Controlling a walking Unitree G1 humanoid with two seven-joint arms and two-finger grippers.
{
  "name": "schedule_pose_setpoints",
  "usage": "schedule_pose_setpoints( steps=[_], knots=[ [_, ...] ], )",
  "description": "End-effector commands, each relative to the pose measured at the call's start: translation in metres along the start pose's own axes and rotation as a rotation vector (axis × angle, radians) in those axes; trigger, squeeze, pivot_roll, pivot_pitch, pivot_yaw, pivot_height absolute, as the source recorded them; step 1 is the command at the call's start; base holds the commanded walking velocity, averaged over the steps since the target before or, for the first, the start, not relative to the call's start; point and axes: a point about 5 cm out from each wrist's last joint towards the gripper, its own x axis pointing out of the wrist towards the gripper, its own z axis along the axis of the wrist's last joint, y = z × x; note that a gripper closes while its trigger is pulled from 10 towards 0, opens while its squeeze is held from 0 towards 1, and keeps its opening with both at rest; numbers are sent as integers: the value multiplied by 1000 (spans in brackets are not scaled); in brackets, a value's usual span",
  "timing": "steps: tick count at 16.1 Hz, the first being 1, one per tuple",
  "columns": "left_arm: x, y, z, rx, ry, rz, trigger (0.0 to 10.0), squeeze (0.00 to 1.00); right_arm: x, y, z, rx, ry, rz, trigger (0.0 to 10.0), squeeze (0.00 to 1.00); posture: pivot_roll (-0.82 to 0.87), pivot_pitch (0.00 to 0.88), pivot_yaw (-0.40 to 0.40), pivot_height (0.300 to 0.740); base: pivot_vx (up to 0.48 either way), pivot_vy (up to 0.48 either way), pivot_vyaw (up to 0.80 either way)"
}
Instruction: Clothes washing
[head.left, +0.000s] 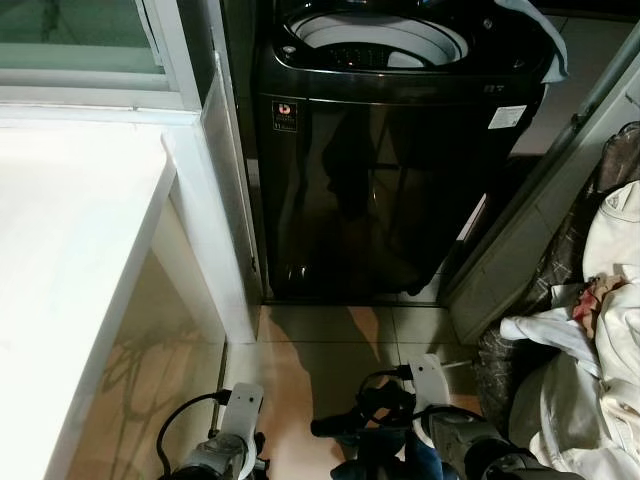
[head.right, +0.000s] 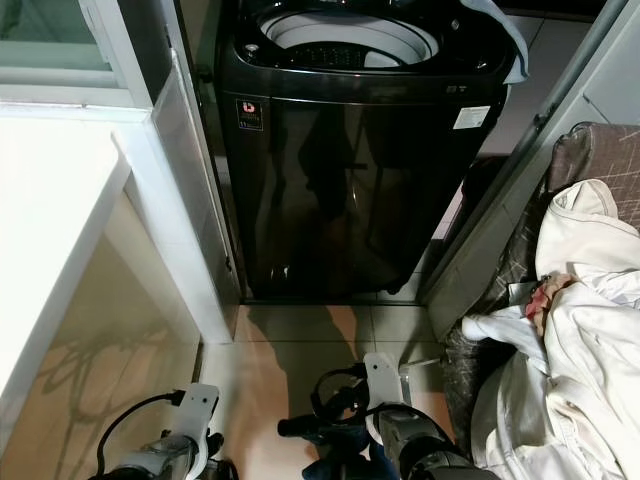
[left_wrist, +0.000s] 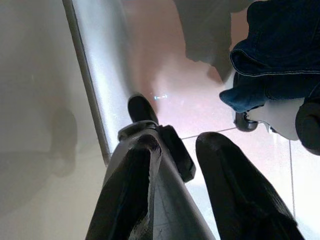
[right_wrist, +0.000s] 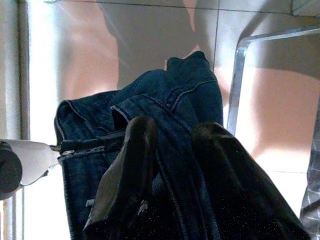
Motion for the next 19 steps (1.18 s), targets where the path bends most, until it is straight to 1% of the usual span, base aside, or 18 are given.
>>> schedule_pose_setpoints(
  steps=[1,4,11,19],
  knots=[
    [0,0,-7,-25,23,4,10000,0,0,-4,-1,-7,8,-16,10000,0,-8,105,-51,740,0,0,0],
    [0,1,-9,-18,28,6,10000,0,0,-4,-2,0,9,-19,10000,0,-4,99,-55,740,0,0,0],
    [0,-3,-7,-12,22,-1,10000,0,-1,-7,-3,-22,12,-18,10000,0,5,80,-60,740,0,0,0],
    [0,-4,-6,-4,21,-2,10000,0,-1,-12,-5,-27,16,-26,10000,0,-16,81,-60,740,0,0,0]
  ],
)
